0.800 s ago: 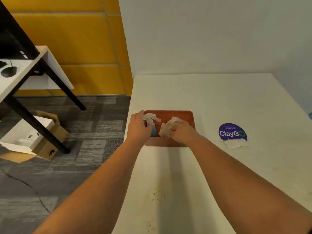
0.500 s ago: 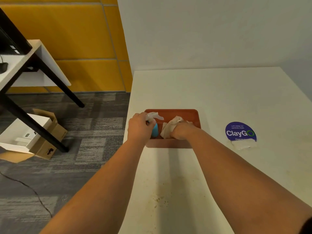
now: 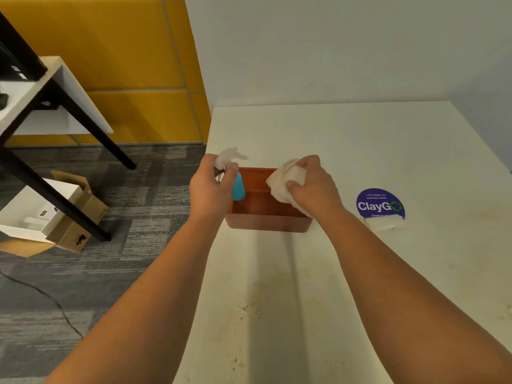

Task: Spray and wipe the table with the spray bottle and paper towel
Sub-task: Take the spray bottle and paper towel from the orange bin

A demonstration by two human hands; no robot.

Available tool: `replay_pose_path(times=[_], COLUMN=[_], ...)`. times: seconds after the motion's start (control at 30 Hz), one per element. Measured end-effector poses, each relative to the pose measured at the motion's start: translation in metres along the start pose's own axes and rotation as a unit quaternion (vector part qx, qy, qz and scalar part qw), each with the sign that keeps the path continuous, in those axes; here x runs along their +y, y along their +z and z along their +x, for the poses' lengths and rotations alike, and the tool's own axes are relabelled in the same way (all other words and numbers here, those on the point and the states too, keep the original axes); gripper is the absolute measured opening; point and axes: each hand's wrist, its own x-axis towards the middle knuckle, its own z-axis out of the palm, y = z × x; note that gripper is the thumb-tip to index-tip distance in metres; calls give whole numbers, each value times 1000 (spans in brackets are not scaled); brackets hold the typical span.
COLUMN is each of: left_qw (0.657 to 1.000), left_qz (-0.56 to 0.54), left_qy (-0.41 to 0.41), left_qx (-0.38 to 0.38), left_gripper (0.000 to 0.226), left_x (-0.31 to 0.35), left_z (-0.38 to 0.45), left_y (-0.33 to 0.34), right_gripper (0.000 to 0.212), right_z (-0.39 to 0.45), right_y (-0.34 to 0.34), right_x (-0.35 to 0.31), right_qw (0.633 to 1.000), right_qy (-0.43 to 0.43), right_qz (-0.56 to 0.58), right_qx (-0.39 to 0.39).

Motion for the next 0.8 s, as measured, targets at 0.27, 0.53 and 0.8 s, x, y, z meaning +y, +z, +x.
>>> replay_pose_path(times=[0.27,0.53,0.8], left_qw=[999,992,984], left_qz=[-41,-16,39], left_qy=[-11,-100,-118], left_qx=[2,-81,-130], left_gripper=[15,17,37], left_x=[46,67,77], left_z=[-56,-140,-217], left_y=[8,33,58], right_gripper=[34,31,53], right_z=[-36,-100,-146], right_y=[-67,-121,-141], right_x=[25,112,175], right_qw=[999,953,937], right_qy=[-35,146,164], right_qz=[1,251,267], right_qx=[35,-85,-152])
